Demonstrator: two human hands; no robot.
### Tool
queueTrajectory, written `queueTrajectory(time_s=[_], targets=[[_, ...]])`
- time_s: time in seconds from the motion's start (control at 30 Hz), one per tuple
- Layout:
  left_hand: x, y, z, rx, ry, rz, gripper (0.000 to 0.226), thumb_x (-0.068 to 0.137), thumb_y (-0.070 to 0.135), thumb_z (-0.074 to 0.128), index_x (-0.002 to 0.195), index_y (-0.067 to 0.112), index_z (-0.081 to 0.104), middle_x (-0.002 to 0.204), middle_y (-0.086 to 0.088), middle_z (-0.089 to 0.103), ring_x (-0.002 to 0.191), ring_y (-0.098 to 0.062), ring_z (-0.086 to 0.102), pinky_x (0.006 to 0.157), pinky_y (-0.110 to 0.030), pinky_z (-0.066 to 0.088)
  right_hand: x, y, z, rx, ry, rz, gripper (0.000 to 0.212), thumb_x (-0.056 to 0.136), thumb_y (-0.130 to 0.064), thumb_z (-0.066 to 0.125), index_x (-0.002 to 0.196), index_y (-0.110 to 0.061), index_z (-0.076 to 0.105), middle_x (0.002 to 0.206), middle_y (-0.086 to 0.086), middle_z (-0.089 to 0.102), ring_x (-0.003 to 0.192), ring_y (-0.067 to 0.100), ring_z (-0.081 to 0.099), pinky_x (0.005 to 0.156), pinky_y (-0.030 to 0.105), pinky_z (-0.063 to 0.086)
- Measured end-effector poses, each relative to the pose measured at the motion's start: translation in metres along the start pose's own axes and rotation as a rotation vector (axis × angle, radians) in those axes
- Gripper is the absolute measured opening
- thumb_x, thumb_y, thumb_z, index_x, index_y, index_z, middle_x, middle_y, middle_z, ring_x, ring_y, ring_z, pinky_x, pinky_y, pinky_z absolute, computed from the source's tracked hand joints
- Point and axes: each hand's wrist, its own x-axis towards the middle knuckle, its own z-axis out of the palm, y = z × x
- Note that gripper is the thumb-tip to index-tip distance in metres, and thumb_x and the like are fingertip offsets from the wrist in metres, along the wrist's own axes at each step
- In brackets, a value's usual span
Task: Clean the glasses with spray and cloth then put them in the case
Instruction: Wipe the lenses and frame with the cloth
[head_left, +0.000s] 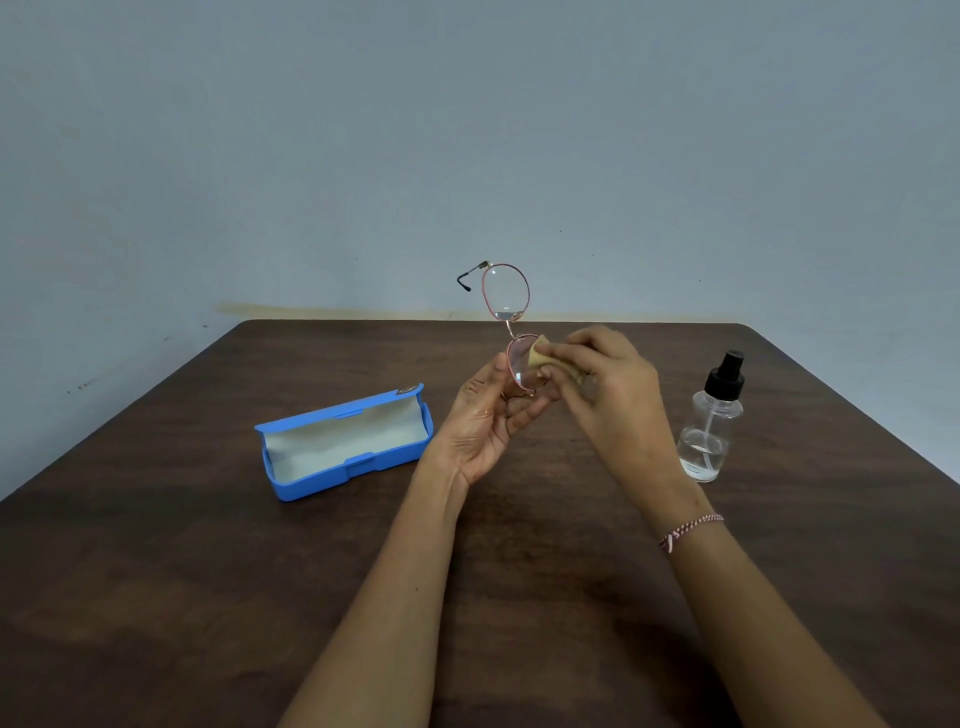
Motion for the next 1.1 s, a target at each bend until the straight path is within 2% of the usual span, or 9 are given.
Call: queueTrajectory(time_s=[0.07,0.2,0.27,0.4,0.6,0.73,0.93,1.03,1.1], targets=[[0.000,0.001,0.001,0.008,-0.013,-0.001,0.034,0.065,0.039,0.067,0.092,0.019,0.076,0.084,-0.007,0.074,0.070,-0.015,0.072,0.062,-0.022,0.058,0.000,-0.002,0.002,-0.006,0.017,0.024,0.021,0.080,-0.005,0.070,0.101,-0.004,0.070,0.090,0.008,0.061,0.086,0.022,0.059,0.076,0.017,0.043],[0.002,-0.001,-0.005,-0.058,-0.022,0.018,0.055,0.041,0.045,0.090,0.087,0.018,0.077,0.076,-0.003,0.072,0.062,-0.009,0.069,0.057,-0.020,0.057,-0.001,-0.004,0.004,0.079,-0.101,-0.068,0.020,0.079,-0.012,0.068,0.098,-0.007,0.072,0.088,0.006,0.062,0.082,0.022,0.061,0.071,0.025,0.046],[0.002,-0.001,-0.004,-0.059,-0.032,0.024,0.051,0.044,0.044,0.089,0.087,0.019,0.077,0.077,-0.003,0.073,0.064,-0.009,0.070,0.058,-0.020,0.057,0.000,-0.004,0.004,0.079,-0.083,-0.049,0.019,0.078,-0.011,0.069,0.097,-0.007,0.072,0.087,0.006,0.061,0.081,0.021,0.060,0.071,0.023,0.046],[-0.001,0.000,0.002,0.015,-0.044,-0.010,0.032,0.059,0.040,0.068,0.087,0.026,0.077,0.082,-0.002,0.074,0.070,-0.014,0.072,0.060,-0.021,0.057,0.000,-0.006,0.000,0.014,0.054,0.063,0.023,0.081,-0.006,0.069,0.104,-0.005,0.070,0.091,0.008,0.058,0.084,0.017,0.056,0.075,0.020,0.045],[-0.002,0.000,-0.002,-0.014,-0.088,-0.021,0.046,0.051,0.040,0.087,0.090,0.017,0.076,0.078,-0.003,0.071,0.072,-0.012,0.070,0.061,-0.023,0.057,-0.003,-0.013,0.002,0.061,-0.009,-0.036,0.027,0.083,-0.005,0.065,0.108,-0.009,0.069,0.098,0.007,0.058,0.095,0.016,0.054,0.080,0.019,0.045],[-0.001,0.000,-0.001,0.030,-0.079,-0.021,0.042,0.058,0.043,0.077,0.094,0.021,0.076,0.087,-0.006,0.074,0.074,-0.017,0.072,0.061,-0.021,0.057,-0.001,-0.008,-0.001,0.024,0.060,0.042,0.025,0.082,-0.004,0.068,0.107,-0.007,0.069,0.094,0.006,0.058,0.090,0.017,0.055,0.078,0.018,0.044],[0.000,-0.001,-0.004,-0.014,-0.103,-0.005,0.052,0.051,0.042,0.087,0.095,0.017,0.074,0.079,-0.004,0.071,0.072,-0.012,0.070,0.062,-0.022,0.057,-0.002,-0.013,0.002,0.052,0.004,-0.063,0.024,0.082,-0.007,0.066,0.106,-0.006,0.070,0.096,0.006,0.061,0.093,0.019,0.057,0.080,0.023,0.047],[0.000,0.000,-0.004,-0.022,-0.111,0.004,0.058,0.051,0.042,0.086,0.101,0.016,0.072,0.089,-0.008,0.073,0.078,-0.016,0.072,0.066,-0.023,0.058,-0.001,-0.006,0.000,-0.005,0.048,0.001,0.023,0.082,-0.007,0.069,0.105,-0.006,0.071,0.093,0.004,0.062,0.090,0.013,0.054,0.077,0.015,0.043],[-0.001,0.001,-0.003,-0.032,-0.123,0.012,0.055,0.054,0.041,0.085,0.101,0.016,0.073,0.096,-0.010,0.073,0.084,-0.017,0.072,0.071,-0.024,0.057,-0.001,-0.002,-0.002,-0.048,0.061,0.024,0.021,0.081,-0.008,0.071,0.102,-0.007,0.071,0.088,0.003,0.062,0.085,0.015,0.056,0.073,0.016,0.043]])
